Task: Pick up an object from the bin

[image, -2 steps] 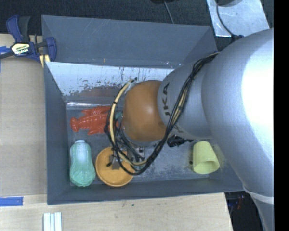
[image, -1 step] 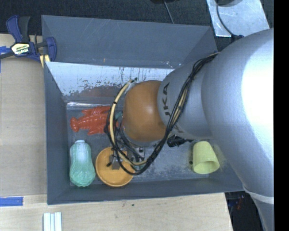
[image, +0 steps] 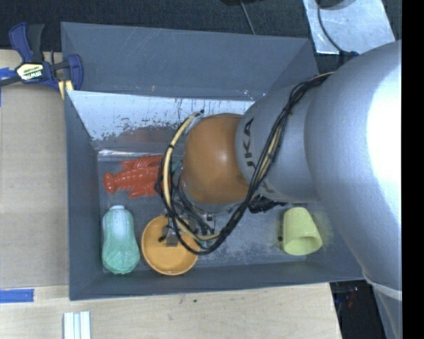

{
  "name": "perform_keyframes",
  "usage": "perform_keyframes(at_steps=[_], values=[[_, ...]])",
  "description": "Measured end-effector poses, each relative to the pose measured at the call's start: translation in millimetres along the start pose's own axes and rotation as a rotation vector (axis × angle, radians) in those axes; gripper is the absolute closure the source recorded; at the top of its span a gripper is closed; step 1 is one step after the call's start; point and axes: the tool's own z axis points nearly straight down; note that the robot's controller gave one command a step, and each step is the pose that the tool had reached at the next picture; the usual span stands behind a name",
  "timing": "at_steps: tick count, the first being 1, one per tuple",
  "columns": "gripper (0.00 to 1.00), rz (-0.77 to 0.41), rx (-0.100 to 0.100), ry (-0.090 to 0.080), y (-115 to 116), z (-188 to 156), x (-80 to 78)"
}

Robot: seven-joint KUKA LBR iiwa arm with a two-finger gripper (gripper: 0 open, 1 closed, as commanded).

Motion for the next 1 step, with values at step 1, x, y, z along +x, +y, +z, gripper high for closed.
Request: perform_keyframes(at_steps=[1], values=[[1.00, 0.000, 0.000, -0.001, 0.1, -19.5, -0.6]])
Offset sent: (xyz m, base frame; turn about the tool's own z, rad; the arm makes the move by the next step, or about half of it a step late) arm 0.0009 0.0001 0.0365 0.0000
